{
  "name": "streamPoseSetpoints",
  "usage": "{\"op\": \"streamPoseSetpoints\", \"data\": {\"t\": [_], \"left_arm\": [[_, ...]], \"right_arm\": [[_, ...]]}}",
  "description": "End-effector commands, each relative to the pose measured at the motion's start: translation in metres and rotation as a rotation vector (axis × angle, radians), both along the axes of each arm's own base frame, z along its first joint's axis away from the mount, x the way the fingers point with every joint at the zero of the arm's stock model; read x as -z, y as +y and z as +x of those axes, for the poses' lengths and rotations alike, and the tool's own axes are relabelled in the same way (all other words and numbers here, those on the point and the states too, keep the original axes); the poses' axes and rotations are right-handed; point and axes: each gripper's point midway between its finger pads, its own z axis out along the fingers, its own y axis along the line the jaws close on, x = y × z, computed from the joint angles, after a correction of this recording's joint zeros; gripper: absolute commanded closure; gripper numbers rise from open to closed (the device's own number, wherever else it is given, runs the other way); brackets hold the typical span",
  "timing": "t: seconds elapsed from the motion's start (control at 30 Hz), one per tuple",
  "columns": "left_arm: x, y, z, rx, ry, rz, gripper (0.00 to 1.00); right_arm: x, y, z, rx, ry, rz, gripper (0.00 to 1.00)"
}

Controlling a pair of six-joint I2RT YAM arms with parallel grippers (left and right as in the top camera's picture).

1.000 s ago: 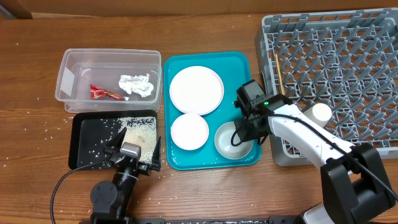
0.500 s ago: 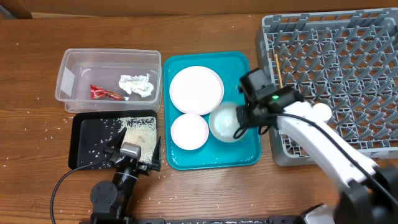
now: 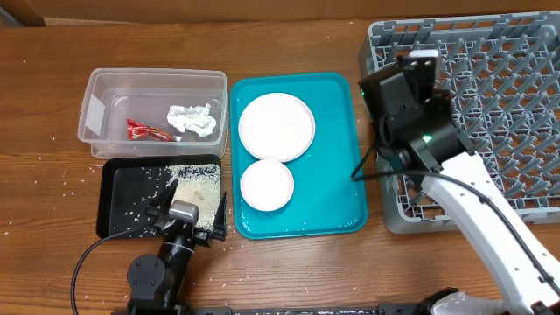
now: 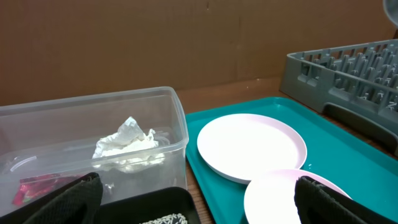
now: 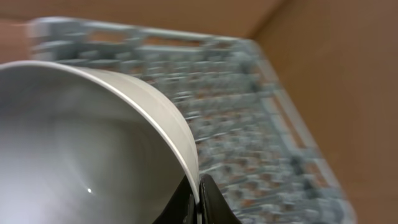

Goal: Sort waste into correct bins and load items into the dishwasher
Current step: 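Carry the grey bowl into the dish rack and release it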

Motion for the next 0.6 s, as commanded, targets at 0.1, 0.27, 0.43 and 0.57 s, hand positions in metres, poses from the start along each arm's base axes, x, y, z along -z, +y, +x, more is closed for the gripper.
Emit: {"op": "streamPoseSetpoints", "data": {"t": [0.1, 0.27, 0.43, 0.57], "left_arm": [[0.001, -0.001, 0.000, 0.010, -0.005, 0.008, 0.00], [0.001, -0.001, 0.000, 0.010, -0.005, 0.008, 0.00], [0.001, -0.001, 0.000, 0.010, -0.005, 0.008, 0.00], [0.001, -0.001, 0.000, 0.010, -0.005, 0.008, 0.00]], "right_arm": [[0.007, -0.050, 0.006, 0.200, 0.026, -0.177, 0.96], [0.044, -0.063, 0.014, 0.229, 0.149, -0.221, 0.96], [0.073, -0.061, 0.014, 0.211, 0.277, -0.275, 0.96], [0.085, -0.050, 0.006, 0.184, 0.337, -0.265, 0.96]]}}
